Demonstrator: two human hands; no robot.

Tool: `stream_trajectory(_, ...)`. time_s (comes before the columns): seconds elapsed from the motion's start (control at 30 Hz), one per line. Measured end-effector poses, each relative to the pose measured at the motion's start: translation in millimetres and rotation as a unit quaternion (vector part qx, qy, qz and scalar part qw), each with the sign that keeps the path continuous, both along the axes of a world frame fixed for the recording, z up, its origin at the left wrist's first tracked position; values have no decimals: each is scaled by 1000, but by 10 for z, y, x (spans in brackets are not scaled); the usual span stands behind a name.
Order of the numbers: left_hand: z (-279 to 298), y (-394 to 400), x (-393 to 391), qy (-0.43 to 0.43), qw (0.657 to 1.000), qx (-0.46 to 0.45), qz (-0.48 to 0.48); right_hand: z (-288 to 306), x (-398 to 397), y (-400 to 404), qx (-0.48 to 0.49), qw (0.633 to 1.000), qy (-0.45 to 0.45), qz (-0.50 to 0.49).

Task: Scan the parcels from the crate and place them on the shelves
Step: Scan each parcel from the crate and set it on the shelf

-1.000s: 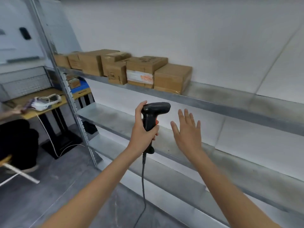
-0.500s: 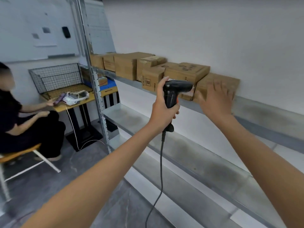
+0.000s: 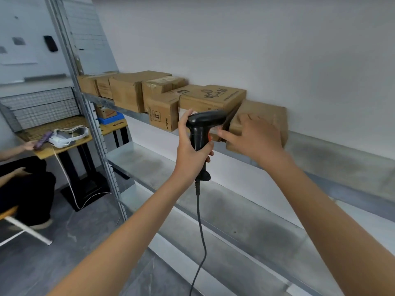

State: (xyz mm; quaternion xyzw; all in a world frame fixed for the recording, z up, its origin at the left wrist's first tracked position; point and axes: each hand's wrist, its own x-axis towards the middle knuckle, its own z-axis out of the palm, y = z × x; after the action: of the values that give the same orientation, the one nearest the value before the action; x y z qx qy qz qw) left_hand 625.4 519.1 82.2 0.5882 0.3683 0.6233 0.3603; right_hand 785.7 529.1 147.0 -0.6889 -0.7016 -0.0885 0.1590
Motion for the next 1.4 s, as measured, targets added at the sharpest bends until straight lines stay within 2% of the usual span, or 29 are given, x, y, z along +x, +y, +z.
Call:
stream_trajectory(0.13,-14,53,104,-46,999,0,8,272,11,36,3,998,64,-19)
stream_trajectory(0.27,47,118,76,-90,996,-9,26,476,87,282,-105,988,90,-66)
stream_trajectory(0.43,99,126,10,-70,997,4,19,422,117,444,-129,971,125,-159)
stream_trajectory(0.57,133,80,-15,-52,999,12,-1,413,111,472,-161,962,140,-169)
stream_trajectory(0.77,127,17,-81,-54,998,12,-2,303,83,293,-114,965,151,-181)
stream_trajectory(1.17,-65,-243,-150,-86,995,-42,-38,67,-9,-167,-42,978,115,-169)
stream_trajectory(1.4,-366,-472,-288,-115,990,-81,-32,-501,-334,-764,37,983,92,-151)
